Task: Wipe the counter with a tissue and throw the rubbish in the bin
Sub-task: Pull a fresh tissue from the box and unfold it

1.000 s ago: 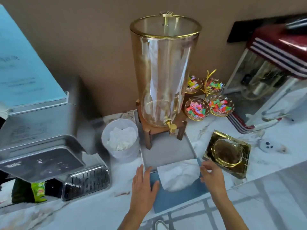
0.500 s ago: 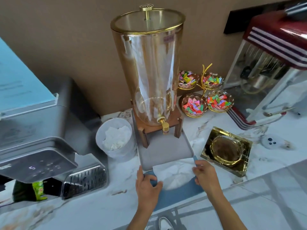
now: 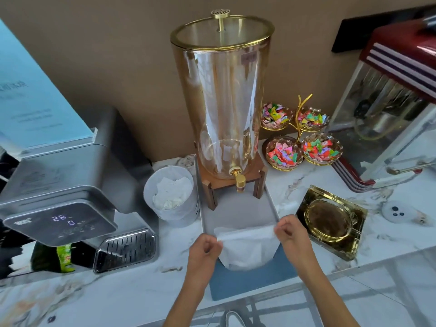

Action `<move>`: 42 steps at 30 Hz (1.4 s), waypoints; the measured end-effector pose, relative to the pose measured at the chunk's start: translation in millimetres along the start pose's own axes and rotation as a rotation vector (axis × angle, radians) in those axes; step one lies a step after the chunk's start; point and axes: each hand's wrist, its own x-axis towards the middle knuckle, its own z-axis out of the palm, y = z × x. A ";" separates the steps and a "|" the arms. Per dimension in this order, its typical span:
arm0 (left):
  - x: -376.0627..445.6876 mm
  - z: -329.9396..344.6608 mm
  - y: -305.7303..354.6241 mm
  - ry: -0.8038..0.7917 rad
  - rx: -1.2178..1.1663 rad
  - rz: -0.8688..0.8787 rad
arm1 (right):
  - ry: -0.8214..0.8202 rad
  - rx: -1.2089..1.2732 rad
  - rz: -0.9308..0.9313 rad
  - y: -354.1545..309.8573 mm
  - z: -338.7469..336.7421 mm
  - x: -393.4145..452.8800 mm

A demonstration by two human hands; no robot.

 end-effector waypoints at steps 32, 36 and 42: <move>-103.4 -184.4 -47.2 0.465 -0.190 0.009 | -0.689 -0.020 -0.198 -90.5 151.3 -63.7; -136.4 -220.4 -71.3 0.556 -0.242 -0.020 | -0.718 -0.047 -0.267 -106.2 194.9 -97.2; -185.9 -270.5 -108.0 0.675 -0.270 -0.035 | -0.787 -0.086 -0.320 -119.0 266.6 -149.0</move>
